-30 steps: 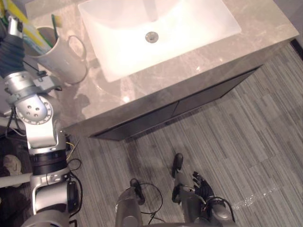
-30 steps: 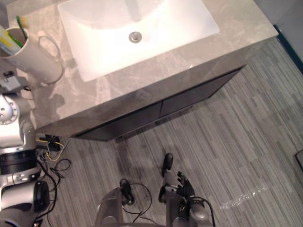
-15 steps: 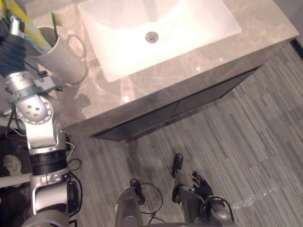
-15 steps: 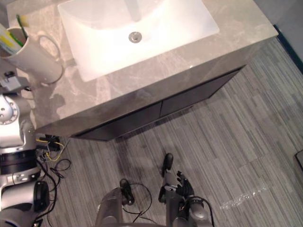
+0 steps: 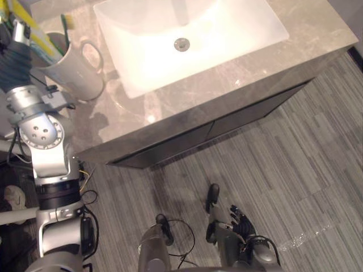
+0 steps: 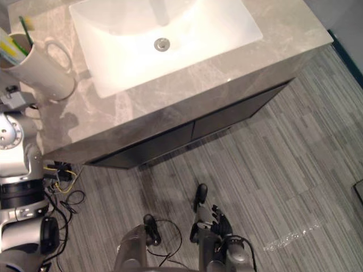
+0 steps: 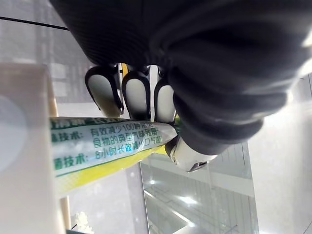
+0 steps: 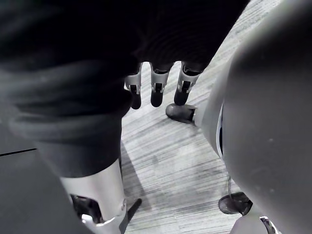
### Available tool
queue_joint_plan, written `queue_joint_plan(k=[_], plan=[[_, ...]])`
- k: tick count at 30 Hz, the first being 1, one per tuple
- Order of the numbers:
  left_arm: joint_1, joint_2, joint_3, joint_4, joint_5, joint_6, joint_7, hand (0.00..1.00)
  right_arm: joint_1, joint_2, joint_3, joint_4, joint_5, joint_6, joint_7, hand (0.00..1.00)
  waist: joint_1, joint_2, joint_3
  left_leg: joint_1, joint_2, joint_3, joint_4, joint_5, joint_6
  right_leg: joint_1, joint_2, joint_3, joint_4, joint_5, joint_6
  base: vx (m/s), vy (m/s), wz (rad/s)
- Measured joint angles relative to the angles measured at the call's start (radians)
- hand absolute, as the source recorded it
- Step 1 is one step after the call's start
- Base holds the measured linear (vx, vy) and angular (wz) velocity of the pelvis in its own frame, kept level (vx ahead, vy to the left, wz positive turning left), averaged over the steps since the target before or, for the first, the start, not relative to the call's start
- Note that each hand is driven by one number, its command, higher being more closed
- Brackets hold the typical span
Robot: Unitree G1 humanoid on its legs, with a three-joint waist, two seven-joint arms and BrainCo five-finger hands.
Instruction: Organize washtable
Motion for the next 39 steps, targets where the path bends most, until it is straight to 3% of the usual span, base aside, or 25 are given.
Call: queue_joint_plan(k=[4, 5, 21, 39], plan=[[0.000, 0.000, 0.000, 0.000, 0.000, 0.000, 0.000, 1.00, 0.000, 0.001, 0.000, 0.000, 0.000, 0.000, 0.000, 0.00, 0.000, 0.000, 0.000, 0.000, 0.000, 0.000, 0.000, 0.000, 0.000, 0.000, 0.000, 0.000, 0.000, 0.000, 0.000, 0.00, 0.000, 0.00], [0.000, 0.000, 0.000, 0.000, 0.000, 0.000, -0.001, 0.00, 0.000, 0.001, 0.000, 0.000, 0.000, 0.000, 0.000, 0.00, 0.000, 0.000, 0.000, 0.000, 0.000, 0.000, 0.000, 0.000, 0.000, 0.000, 0.000, 0.000, 0.000, 0.000, 0.000, 0.00, 0.000, 0.00], [0.000, 0.000, 0.000, -0.011, -0.001, -0.001, -0.001, 0.00, 0.000, 0.009, -0.019, 0.001, 0.000, 0.001, 0.000, 0.00, 0.021, 0.000, 0.000, 0.000, 0.000, 0.001, 0.001, 0.000, 0.000, 0.000, 0.000, 0.001, 0.000, -0.001, -0.005, 0.00, 0.000, 0.00], [0.001, 0.000, 0.001, -0.043, -0.022, -0.008, -0.020, 0.00, 0.000, 0.016, -0.019, 0.006, -0.001, 0.002, -0.001, 0.00, 0.022, 0.000, -0.004, 0.020, 0.000, -0.001, -0.003, 0.001, 0.000, 0.020, 0.000, -0.002, 0.000, 0.003, -0.009, 0.00, 0.000, 0.00]])
